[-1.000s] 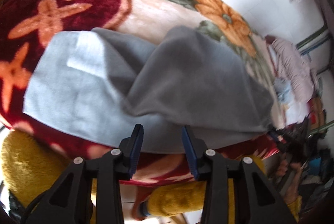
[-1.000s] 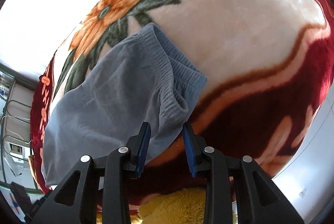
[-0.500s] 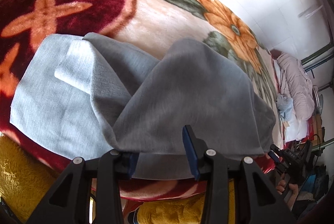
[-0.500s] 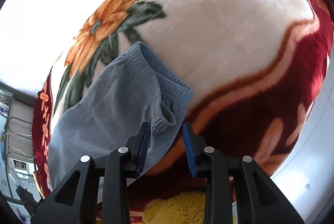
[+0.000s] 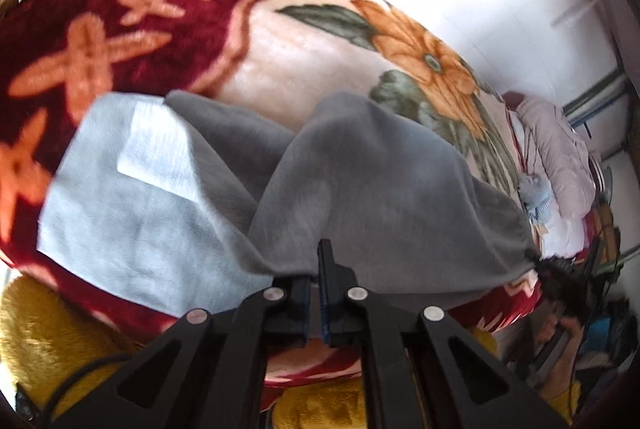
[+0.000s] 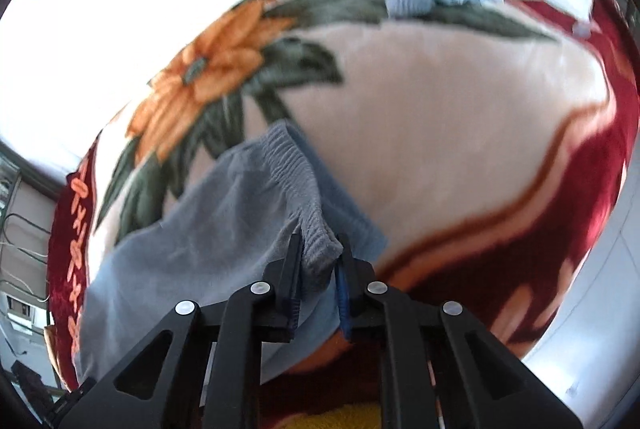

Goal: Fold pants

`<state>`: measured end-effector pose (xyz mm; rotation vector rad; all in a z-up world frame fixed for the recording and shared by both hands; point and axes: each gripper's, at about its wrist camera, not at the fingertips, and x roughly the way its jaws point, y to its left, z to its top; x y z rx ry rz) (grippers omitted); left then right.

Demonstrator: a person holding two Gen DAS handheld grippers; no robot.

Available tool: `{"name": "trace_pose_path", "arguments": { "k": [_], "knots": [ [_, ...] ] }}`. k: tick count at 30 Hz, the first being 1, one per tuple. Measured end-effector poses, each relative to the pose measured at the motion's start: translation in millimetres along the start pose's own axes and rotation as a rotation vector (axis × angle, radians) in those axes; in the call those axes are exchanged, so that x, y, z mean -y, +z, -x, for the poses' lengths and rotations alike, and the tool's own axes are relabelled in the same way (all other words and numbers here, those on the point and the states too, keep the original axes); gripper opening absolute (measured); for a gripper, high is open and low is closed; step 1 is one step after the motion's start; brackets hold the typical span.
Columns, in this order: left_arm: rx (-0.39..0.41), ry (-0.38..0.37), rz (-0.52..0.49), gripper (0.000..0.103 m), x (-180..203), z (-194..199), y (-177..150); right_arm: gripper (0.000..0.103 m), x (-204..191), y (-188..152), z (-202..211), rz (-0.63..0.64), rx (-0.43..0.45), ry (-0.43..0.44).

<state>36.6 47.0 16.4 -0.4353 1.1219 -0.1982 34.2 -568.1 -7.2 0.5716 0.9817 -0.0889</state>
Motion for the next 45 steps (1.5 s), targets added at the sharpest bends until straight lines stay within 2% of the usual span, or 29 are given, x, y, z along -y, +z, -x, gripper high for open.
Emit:
{"name": "trace_pose_path", "arguments": {
  "k": [6,15,16,18,20,22,25,29,30,31,32,34,38,41,45],
  "knots": [
    [-0.025,0.022,-0.039,0.003,-0.9,10.9,-14.1,0.014,12.8,3.8,5.5,-0.020,0.012,0.022],
    [-0.132,0.094,-0.068,0.003,-7.7,-22.2,-32.0,0.015,40.0,-18.3,-43.3,-0.032,-0.074,-0.027],
    [-0.141,0.096,-0.066,0.003,-8.7,-25.0,-32.1,0.016,39.8,-19.6,-48.5,-0.015,-0.077,-0.041],
    [-0.154,0.100,-0.063,0.004,-9.5,-27.9,-32.6,0.027,37.6,-20.5,-51.4,0.017,-0.072,-0.074],
    [-0.149,0.101,-0.070,0.006,-9.0,-24.9,-32.4,0.033,33.3,-21.3,-50.2,0.068,-0.065,-0.119],
    [-0.134,0.106,-0.082,0.014,-7.1,-16.4,-30.1,0.039,28.9,-20.7,-46.5,0.111,-0.067,-0.164],
    [-0.098,0.111,-0.123,0.019,-5.4,3.8,-25.5,0.039,21.8,-20.3,-35.6,0.138,-0.062,-0.196],
    [-0.047,0.143,-0.167,0.021,-5.8,30.6,-21.4,0.039,2.5,-22.9,-10.1,0.190,-0.027,-0.225],
    [-0.038,0.154,-0.169,0.025,-7.2,35.2,-21.4,0.039,-3.4,-23.7,-3.9,0.206,-0.015,-0.236],
    [-0.019,0.179,-0.169,0.035,-10.3,41.9,-21.7,0.039,-8.8,-25.4,2.1,0.223,-0.004,-0.242],
    [-0.003,0.195,-0.170,0.039,-12.8,46.6,-22.9,0.039,-16.9,-26.5,7.0,0.245,0.003,-0.245],
    [0.030,0.226,-0.175,0.040,-22.0,56.4,-23.9,0.040,-30.1,-30.4,15.2,0.276,0.004,-0.233],
    [0.043,0.267,-0.142,0.040,-41.2,59.9,-18.8,0.040,-65.0,-44.5,22.9,0.329,-0.027,-0.167],
    [0.032,0.256,-0.071,0.040,-62.5,57.6,-14.7,0.040,-97.8,-60.4,20.6,0.369,-0.073,-0.099],
    [0.018,0.244,-0.043,0.040,-76.4,54.2,-13.3,0.040,-144.7,-86.0,14.5,0.444,-0.124,-0.018]
  ]
}}
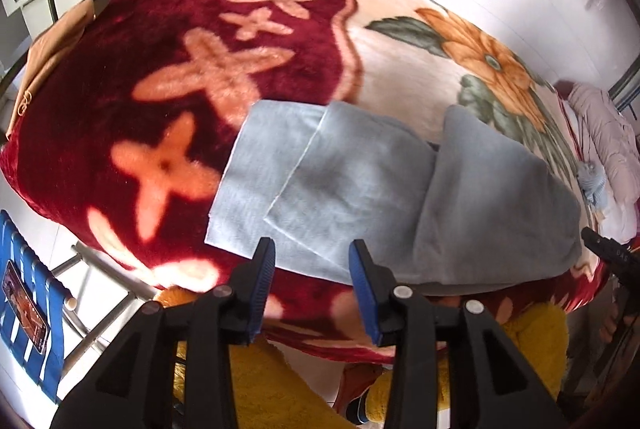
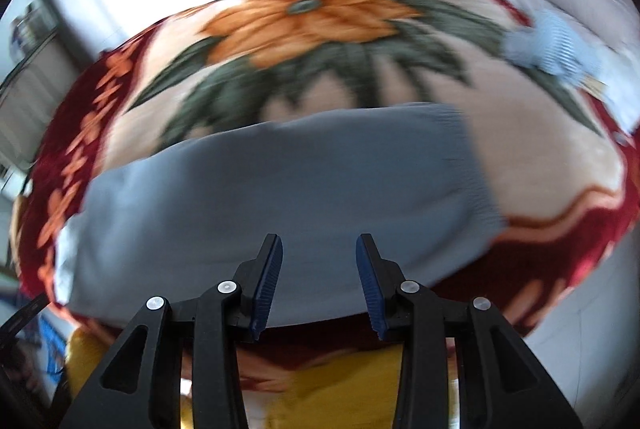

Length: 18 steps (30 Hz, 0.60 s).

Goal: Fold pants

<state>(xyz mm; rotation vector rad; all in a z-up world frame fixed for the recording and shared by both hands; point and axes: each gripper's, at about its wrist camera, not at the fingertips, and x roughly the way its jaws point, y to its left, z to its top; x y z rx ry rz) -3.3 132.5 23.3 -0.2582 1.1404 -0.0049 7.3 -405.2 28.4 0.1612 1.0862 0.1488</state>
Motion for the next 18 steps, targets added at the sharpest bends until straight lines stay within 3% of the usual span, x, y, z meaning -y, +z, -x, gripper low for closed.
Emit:
{"name": "trace_pose_path", "arguments": {
  "k": [8,18],
  "knots": [
    [-0.036,-0.042,0.017,0.040,-13.1,-11.8,4.6,0.039,-110.7,-5.5,-20.4,0.169,-0.067,0.126],
    [-0.055,-0.077,0.061,0.040,-44.5,-20.9,3.2,0.039,-206.5,-18.5,-37.4,0.276,-0.129,0.222]
  ]
}}
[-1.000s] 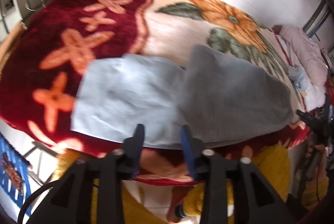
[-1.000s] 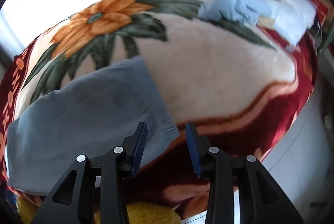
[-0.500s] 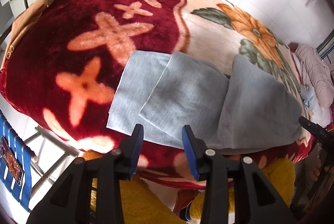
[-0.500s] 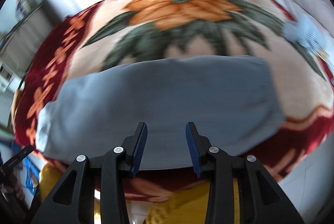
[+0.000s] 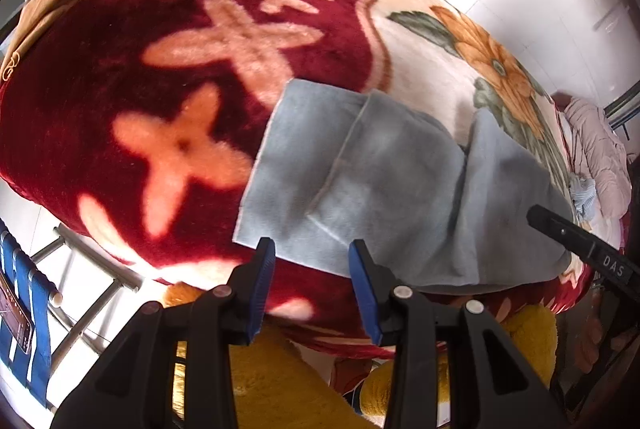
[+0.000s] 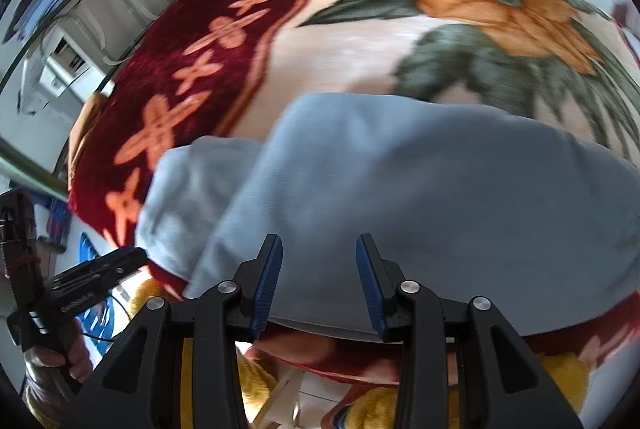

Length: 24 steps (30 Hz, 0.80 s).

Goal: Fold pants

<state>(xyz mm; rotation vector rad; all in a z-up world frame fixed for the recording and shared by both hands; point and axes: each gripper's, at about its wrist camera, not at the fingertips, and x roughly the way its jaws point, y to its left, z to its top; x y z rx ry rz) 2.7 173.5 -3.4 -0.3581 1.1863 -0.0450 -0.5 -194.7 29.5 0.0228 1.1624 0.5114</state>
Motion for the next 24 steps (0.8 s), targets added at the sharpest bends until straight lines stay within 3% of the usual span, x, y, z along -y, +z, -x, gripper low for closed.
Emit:
{"name": "trace_pose_path", "arguments": {
  "k": [11,24],
  "knots": [
    [0.003,-0.001,0.051,0.040,-29.0,-4.2,0.6,0.039,-58.3,8.6,-34.1,0.042,-0.042,0.091],
    [-0.002,-0.029,0.085,0.040,-41.5,-13.9,0.4,0.040,-79.9,19.3,-66.4,0.019,-0.086,0.107]
  ]
}}
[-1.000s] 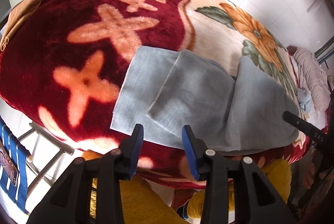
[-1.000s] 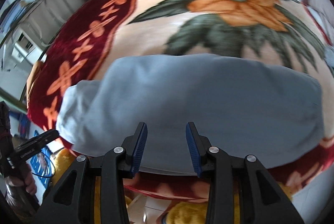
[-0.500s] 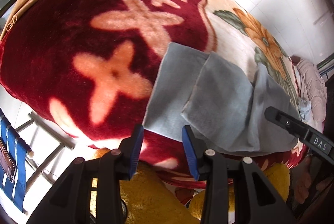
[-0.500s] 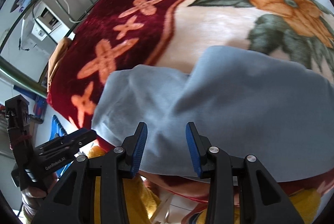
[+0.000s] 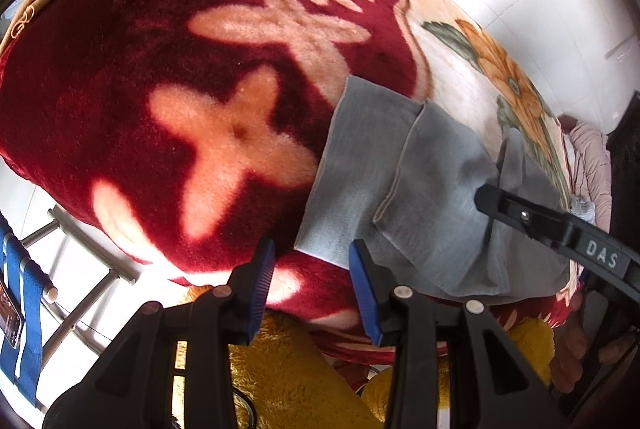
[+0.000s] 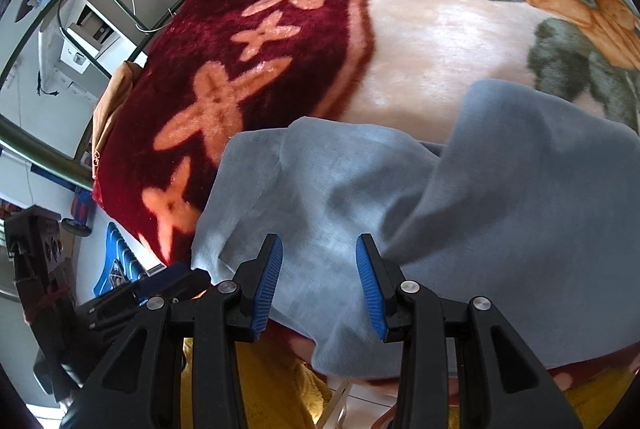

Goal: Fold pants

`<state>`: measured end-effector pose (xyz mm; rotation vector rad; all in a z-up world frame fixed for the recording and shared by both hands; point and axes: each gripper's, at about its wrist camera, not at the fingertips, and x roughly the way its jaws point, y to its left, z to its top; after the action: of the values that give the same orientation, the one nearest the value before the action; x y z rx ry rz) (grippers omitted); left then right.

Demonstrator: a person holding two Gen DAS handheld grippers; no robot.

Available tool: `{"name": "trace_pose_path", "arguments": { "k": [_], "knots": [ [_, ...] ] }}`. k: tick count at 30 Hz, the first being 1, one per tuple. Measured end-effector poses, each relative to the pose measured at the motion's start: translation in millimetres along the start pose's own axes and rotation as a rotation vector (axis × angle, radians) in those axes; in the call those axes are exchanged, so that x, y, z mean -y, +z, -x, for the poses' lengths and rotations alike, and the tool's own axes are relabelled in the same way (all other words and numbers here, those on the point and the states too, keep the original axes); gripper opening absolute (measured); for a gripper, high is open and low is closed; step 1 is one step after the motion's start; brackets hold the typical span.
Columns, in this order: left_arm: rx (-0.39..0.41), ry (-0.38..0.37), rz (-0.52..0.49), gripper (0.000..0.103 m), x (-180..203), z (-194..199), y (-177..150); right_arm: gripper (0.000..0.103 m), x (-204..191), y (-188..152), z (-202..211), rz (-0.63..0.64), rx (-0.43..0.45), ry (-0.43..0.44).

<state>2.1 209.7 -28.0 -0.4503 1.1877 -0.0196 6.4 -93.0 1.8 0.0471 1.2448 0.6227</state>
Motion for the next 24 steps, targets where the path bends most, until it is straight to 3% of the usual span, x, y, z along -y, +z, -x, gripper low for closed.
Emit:
{"name": "trace_pose_path", "arguments": {
  "k": [9,17,20,22,23,24],
  "knots": [
    [0.009,-0.018,0.011,0.040,-3.1,0.6,-1.4,0.039,-26.1,9.7,-40.8,0.045,-0.052,-0.025],
    [0.014,-0.012,-0.002,0.042,-1.4,0.1,-2.5,0.039,-34.1,10.1,-53.0,0.097,-0.010,-0.077],
    [0.015,-0.009,-0.005,0.042,-0.2,-0.4,-2.5,0.024,-32.9,8.1,-51.0,0.113,0.005,-0.113],
    [0.015,-0.008,-0.005,0.042,0.0,-0.6,-2.4,0.015,-27.7,9.2,-49.0,0.091,0.009,-0.092],
    [0.014,-0.007,-0.005,0.042,0.0,-0.7,-2.3,0.006,-24.4,9.4,-47.2,0.075,0.008,-0.082],
    [0.013,-0.004,-0.006,0.042,0.5,-0.6,-2.5,0.005,-20.9,10.0,-44.9,0.056,0.009,-0.064]
  ]
}}
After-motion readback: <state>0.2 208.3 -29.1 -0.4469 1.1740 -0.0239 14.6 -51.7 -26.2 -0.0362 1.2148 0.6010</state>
